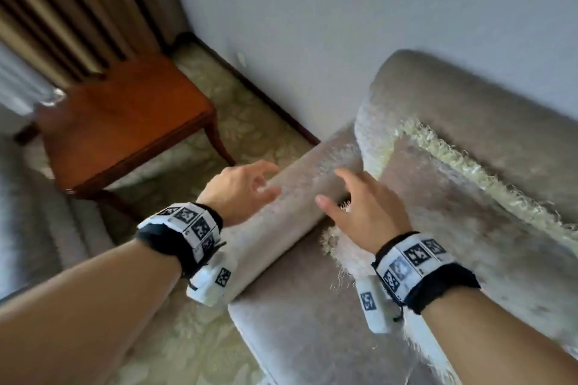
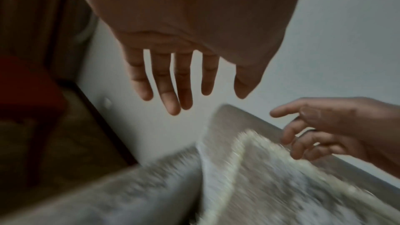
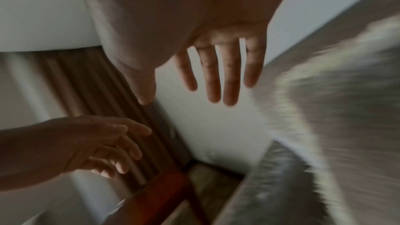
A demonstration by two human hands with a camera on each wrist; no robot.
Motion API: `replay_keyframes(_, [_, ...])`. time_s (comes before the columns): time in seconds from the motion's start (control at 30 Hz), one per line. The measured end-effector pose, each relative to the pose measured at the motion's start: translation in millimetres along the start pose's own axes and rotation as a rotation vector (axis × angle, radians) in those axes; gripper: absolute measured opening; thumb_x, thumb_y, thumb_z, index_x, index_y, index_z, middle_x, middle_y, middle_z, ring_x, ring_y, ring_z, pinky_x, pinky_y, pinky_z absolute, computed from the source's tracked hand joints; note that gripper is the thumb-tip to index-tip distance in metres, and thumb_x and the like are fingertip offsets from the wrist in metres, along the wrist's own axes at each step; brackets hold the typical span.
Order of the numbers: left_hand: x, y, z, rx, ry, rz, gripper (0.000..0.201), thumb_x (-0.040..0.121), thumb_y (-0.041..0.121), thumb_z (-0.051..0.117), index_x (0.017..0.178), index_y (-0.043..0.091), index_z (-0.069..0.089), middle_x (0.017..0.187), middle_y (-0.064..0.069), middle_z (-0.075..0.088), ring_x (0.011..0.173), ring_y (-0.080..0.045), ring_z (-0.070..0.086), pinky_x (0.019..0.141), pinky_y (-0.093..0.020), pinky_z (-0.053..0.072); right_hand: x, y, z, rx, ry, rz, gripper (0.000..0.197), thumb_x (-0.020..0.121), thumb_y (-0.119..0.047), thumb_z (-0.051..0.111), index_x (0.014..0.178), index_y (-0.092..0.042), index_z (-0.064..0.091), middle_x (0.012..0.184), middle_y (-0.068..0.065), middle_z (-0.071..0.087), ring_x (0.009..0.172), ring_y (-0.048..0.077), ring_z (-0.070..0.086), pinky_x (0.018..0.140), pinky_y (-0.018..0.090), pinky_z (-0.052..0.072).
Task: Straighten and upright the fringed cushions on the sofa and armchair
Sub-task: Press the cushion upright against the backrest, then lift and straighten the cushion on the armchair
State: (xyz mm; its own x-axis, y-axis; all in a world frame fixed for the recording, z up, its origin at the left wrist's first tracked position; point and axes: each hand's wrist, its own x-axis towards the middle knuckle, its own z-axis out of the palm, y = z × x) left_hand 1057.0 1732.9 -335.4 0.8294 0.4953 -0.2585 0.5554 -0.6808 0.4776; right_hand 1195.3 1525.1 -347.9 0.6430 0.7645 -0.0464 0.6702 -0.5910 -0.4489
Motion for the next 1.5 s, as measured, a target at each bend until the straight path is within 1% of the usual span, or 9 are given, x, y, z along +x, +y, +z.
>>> replay_keyframes(0.17, [-110.6,-84.5,-123.0,0.095,0.092,-0.253,0.049,0.091,0.064,0.053,0.135,0.043,0.053,0.097,0.022,0.069,0.091,-0.006,0.068,0.088,-0.038,0.058,34.8,-165.1,-14.9,-0.100,-0.226,-0.330,0.057,0.091,-0.064,0.051,0.135,-0.027,0.054,0.122,-0.001,0.062,0.108,0.025,0.062,0.085,0.038,0.051])
replay_keyframes(0.33, [-235.0,-174.0,-216.9,0.100,0.247,-0.461,0.044,0.096,0.055,0.053,0.136,0.037,0.055,0.103,0.016,0.072,0.101,-0.012,0.065,0.095,-0.039,0.054,44.6,-346.0,12.9,-0.226,-0.364,-0.605,0.059,0.089,-0.070,0.047,0.134,-0.031,0.053,0.118,-0.004,0.066,0.105,0.022,0.064,0.086,0.043,0.056])
replay_keyframes(0.47, [-323.1,-256.2,-261.5,0.152,0.300,-0.639,0.040,0.095,0.053,0.054,0.133,0.041,0.058,0.115,0.012,0.072,0.106,-0.021,0.065,0.095,-0.040,0.054,33.8,-488.9,49.1,-0.313,-0.420,-0.805,0.056,0.090,-0.067,0.050,0.132,-0.030,0.055,0.119,0.000,0.069,0.107,0.026,0.065,0.091,0.044,0.054])
replay_keyframes(0.53, [-359.7,-300.5,-278.2,0.117,0.335,-0.704,0.040,0.091,0.056,0.056,0.128,0.043,0.061,0.110,0.009,0.074,0.102,-0.022,0.067,0.093,-0.041,0.055,27.5,-557.0,72.5,-0.369,-0.427,-0.892,0.055,0.090,-0.066,0.051,0.131,-0.030,0.056,0.121,0.001,0.068,0.108,0.029,0.065,0.090,0.043,0.054])
replay_keyframes(0.67, [-421.4,-380.8,-311.9,0.091,0.394,-0.762,0.034,0.093,0.046,0.061,0.124,0.031,0.066,0.110,0.002,0.074,0.101,-0.024,0.067,0.092,-0.040,0.055,15.7,-680.9,122.9,-0.414,-0.426,-1.009,0.055,0.089,-0.066,0.052,0.127,-0.028,0.058,0.120,0.007,0.068,0.108,0.032,0.064,0.087,0.041,0.052])
replay_keyframes(0.77, [-459.3,-436.3,-329.4,0.069,0.406,-0.814,0.038,0.095,0.049,0.058,0.130,0.036,0.061,0.111,0.005,0.075,0.102,-0.019,0.066,0.091,-0.033,0.052,7.7,-755.4,153.5,-0.456,-0.463,-1.065,0.057,0.090,-0.065,0.054,0.132,-0.027,0.057,0.125,0.008,0.066,0.115,0.033,0.062,0.093,0.042,0.051])
replay_keyframes(0.93, [-503.1,-511.5,-356.8,0.067,0.381,-0.891,0.043,0.096,0.053,0.056,0.136,0.038,0.056,0.109,0.012,0.075,0.100,-0.012,0.056,0.091,-0.035,0.051,8.9,-853.9,195.3,-0.559,-0.474,-1.178,0.055,0.091,-0.063,0.054,0.131,-0.025,0.057,0.124,0.011,0.065,0.114,0.034,0.061,0.090,0.039,0.048])
replay_keyframes(1.07, [-518.5,-567.6,-380.6,0.070,0.281,-0.918,0.043,0.097,0.053,0.055,0.138,0.039,0.055,0.110,0.015,0.074,0.105,-0.013,0.060,0.093,-0.036,0.052,24.6,-920.0,228.1,-0.570,-0.509,-1.217,0.058,0.089,-0.066,0.055,0.134,-0.030,0.053,0.125,0.008,0.066,0.113,0.033,0.063,0.090,0.039,0.050])
replay_keyframes(1.5, [-496.0,-784.4,-461.8,0.100,0.235,-0.909,0.047,0.093,0.056,0.057,0.137,0.041,0.055,0.109,0.015,0.074,0.105,-0.016,0.066,0.092,-0.038,0.054,109.8,-1107.2,374.3,-0.591,-0.643,-1.309,0.062,0.089,-0.066,0.055,0.139,-0.031,0.046,0.130,0.009,0.062,0.111,0.035,0.063,0.094,0.046,0.053])
